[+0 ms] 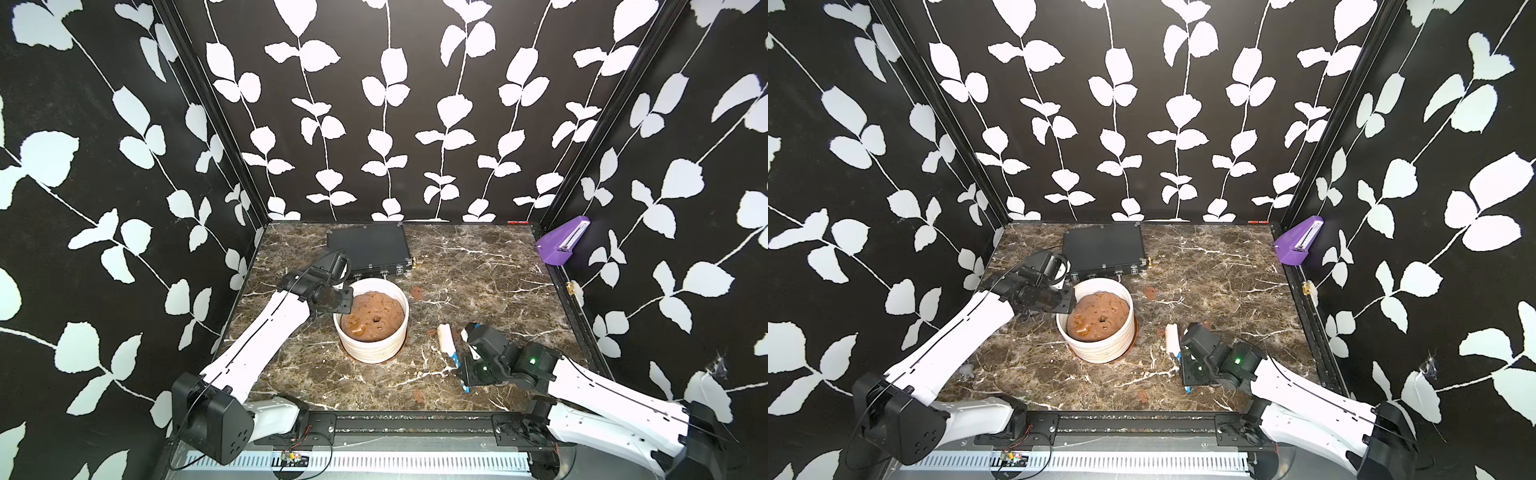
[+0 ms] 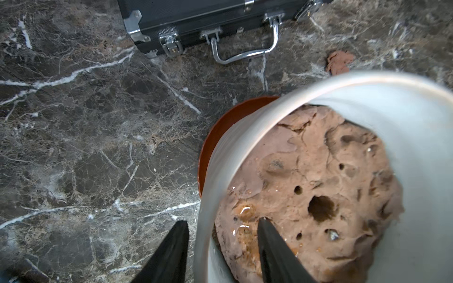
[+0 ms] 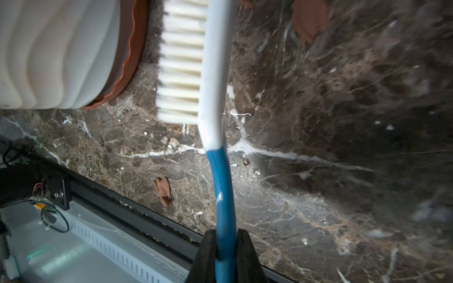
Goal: Scrub the dried mud off the ceramic pot
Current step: Place the brush at the center of the board.
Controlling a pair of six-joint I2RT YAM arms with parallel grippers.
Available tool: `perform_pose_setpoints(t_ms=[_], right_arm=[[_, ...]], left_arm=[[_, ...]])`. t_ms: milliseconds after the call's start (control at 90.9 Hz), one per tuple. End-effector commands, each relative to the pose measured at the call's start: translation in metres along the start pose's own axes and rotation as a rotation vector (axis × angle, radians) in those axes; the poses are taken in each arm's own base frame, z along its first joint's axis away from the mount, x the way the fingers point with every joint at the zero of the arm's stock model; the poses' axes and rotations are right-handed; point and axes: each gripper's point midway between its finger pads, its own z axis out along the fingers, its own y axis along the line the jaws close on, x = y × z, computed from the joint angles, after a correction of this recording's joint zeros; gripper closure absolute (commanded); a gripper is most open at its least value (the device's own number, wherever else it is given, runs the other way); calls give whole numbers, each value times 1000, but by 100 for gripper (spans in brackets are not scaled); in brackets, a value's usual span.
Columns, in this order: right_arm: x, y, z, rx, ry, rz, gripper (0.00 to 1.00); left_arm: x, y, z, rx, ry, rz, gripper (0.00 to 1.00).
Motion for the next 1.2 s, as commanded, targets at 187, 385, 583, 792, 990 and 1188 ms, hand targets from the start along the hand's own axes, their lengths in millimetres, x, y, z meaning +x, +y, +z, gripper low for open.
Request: perform_pose_setpoints(t_ms=[187, 385, 583, 792, 990, 1188], right_arm=[[23, -15, 39, 48, 146, 21, 100], [-28, 13, -40, 34, -111, -73, 100], [-58, -19, -95, 252, -259, -91, 100], [-71, -61, -101, 339, -278, 40, 100], [-67, -82, -90, 324, -244, 123, 100], [-67, -87, -79, 240, -235, 217, 100]], left_arm=[[-22, -14, -39, 99, -156, 9, 43], [-36, -24, -74, 169, -262, 24, 40], [-46, -41, -99, 280, -365, 61, 39], [-45, -27, -88, 180, -324, 71, 37], [-49, -12, -34, 34, -170, 98, 41], [-50, -4, 5, -44, -67, 90, 43]])
